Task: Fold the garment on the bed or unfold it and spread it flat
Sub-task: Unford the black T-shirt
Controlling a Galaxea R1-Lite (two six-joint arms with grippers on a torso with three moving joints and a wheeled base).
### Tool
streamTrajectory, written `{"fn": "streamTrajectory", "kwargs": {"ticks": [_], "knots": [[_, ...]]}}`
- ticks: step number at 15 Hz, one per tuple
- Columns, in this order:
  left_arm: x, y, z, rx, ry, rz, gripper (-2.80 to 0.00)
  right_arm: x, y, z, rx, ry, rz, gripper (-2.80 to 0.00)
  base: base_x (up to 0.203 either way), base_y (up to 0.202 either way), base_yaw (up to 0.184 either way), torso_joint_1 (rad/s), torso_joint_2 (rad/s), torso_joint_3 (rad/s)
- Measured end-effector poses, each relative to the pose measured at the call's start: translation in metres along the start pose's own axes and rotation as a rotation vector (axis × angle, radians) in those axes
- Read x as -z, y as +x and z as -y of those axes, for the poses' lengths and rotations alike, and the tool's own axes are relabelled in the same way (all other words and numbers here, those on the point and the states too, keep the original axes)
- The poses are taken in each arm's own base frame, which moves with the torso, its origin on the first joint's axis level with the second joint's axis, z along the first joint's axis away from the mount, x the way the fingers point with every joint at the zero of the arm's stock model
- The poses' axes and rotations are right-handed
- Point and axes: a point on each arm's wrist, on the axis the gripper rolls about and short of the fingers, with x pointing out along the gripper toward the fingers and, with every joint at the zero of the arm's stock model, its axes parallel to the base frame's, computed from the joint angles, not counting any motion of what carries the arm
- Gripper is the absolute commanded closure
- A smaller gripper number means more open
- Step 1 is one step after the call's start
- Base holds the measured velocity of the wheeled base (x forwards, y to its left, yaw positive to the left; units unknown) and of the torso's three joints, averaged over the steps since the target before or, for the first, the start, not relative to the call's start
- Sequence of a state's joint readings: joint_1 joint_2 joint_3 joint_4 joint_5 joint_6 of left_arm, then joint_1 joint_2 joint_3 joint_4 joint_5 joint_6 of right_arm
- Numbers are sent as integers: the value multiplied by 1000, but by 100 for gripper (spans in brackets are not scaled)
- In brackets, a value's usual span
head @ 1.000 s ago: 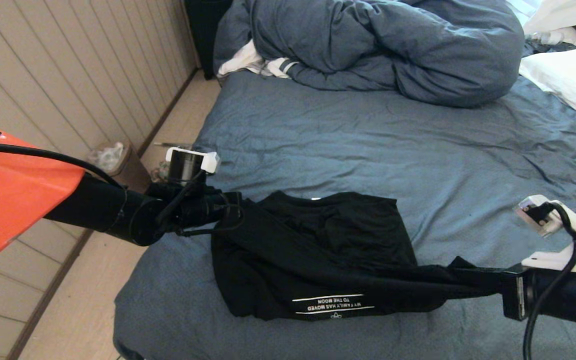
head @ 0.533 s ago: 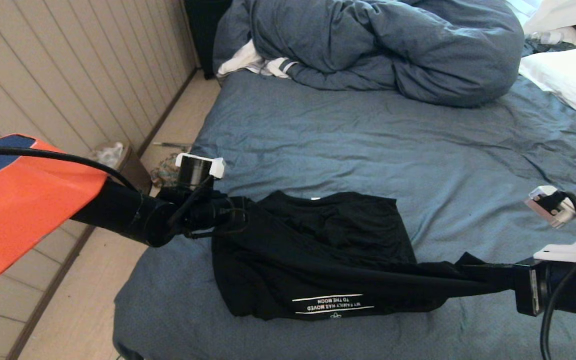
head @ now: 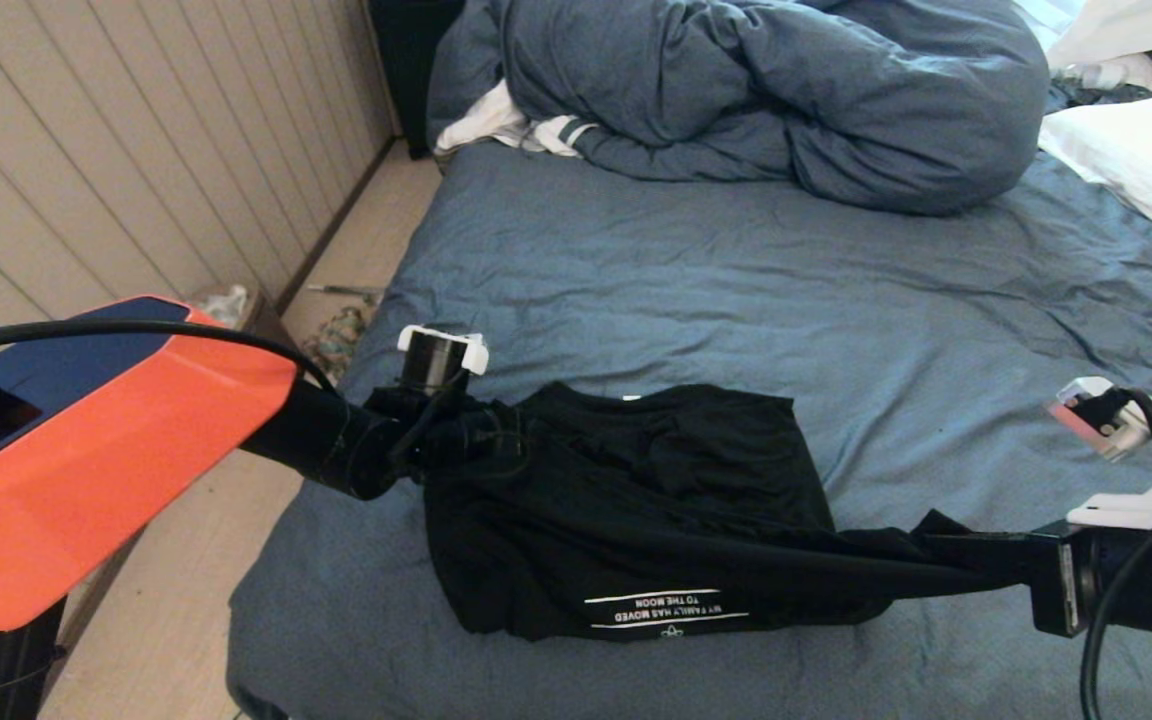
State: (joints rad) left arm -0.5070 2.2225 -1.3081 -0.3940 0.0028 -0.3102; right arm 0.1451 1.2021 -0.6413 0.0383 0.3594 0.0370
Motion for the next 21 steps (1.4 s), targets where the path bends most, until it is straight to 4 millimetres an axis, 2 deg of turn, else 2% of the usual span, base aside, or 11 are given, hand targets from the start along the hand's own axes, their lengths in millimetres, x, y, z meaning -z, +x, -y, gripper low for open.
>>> {"fn": "streamTrajectory", "kwargs": {"ticks": [1,2,10,14,17,21], "knots": [[2,1,0,-1,1,-5,-280,0,0,0,0,0,0,0,0,0,0,0,0,0],[3,1,0,-2,2,-10,0,0,0,0,0,1,-1,0,0,0,0,0,0,0],[2,1,-1,-20,0,-2,0,0,-1,0,3,0,3,0,0,0,0,0,0,0],[-3,-10,1,-16,0,14,0,-1,-1,0,2,-3,7,0,0,0,0,0,0,0],[-8,-30,6,-4,3,26,0,-3,-3,0,7,-5,20,0,0,0,0,0,0,0],[2,-84,14,17,27,7,0,3,-13,-3,14,-2,28,0,0,0,0,0,0,0]]}}
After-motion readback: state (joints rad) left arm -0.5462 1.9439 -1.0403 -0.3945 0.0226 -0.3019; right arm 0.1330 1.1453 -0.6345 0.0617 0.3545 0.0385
